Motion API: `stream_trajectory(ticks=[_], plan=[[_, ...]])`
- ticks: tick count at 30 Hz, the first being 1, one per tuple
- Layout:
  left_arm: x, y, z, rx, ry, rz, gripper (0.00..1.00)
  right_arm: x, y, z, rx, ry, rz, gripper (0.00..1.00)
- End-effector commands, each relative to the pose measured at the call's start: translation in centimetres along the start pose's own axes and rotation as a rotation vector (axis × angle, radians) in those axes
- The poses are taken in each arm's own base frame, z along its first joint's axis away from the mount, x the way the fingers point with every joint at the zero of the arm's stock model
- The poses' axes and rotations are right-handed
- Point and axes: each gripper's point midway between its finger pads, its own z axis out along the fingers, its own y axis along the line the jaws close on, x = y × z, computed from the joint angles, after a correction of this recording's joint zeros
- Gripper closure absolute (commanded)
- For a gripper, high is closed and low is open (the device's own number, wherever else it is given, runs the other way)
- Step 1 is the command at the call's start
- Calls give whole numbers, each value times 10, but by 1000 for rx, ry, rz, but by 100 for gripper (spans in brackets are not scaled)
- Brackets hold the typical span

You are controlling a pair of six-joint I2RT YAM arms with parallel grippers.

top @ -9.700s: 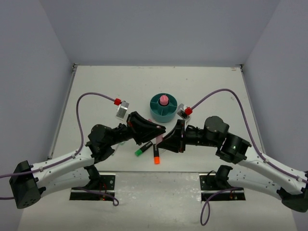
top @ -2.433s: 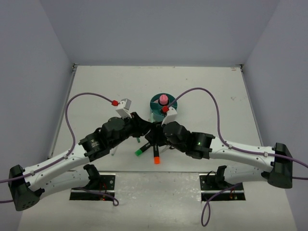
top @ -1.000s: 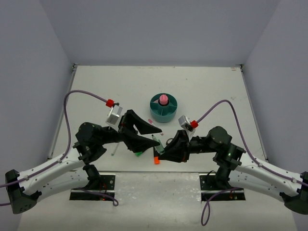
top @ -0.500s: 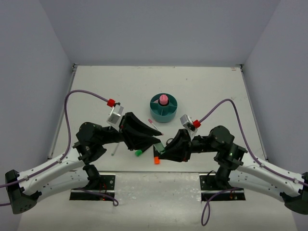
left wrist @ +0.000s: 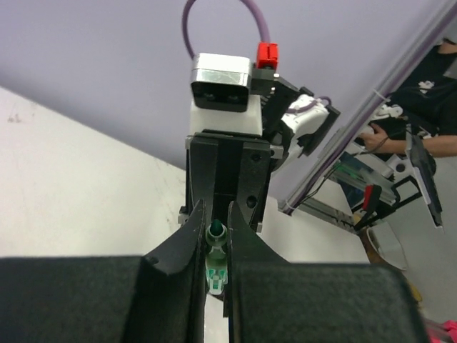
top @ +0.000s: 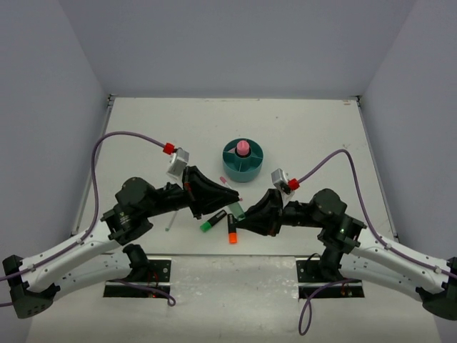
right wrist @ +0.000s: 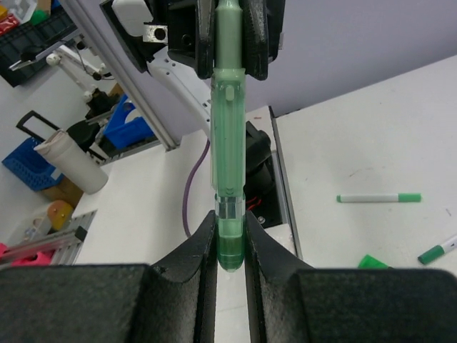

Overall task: Sort the stationery into containers
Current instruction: Close the pen cap on the pen.

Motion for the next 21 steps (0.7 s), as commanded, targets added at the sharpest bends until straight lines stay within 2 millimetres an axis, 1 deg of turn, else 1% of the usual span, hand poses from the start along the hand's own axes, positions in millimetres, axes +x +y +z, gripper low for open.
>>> stream_trajectory(ticks=[1,2,5,7,8,9,10,11,12,14,17,21], plan=[[-77,-7,-17,-143,-226,93,100,51,-20,-8,39,96,27,100],[-83,-8,-19,-155,-241,103,100,55,-21,-9,40,100,33,100],[-97,-16,-17,-139,-251,128,100,58,-22,-14,54,97,38,100],[-92,-19,-9,-105,-227,119,100,50,-15,-16,42,82,22,99],[-90,-20,-7,-91,-217,120,100,45,-14,-17,51,78,24,87],[-85,-21,-4,-75,-196,131,100,40,-14,-18,68,67,27,38],[-82,-18,-3,-79,-188,129,100,42,-20,-20,105,73,42,36],[-77,-12,-2,-90,-178,132,100,31,-23,-23,155,49,48,16],[-71,-7,-1,-100,-168,136,100,21,-24,-27,199,29,57,2],[-62,1,0,-119,-148,150,100,13,-23,-35,242,14,84,2],[-50,12,2,-140,-118,144,100,5,-10,-39,214,5,117,5],[-29,16,10,-96,-58,129,100,-5,7,-37,141,-16,149,15]])
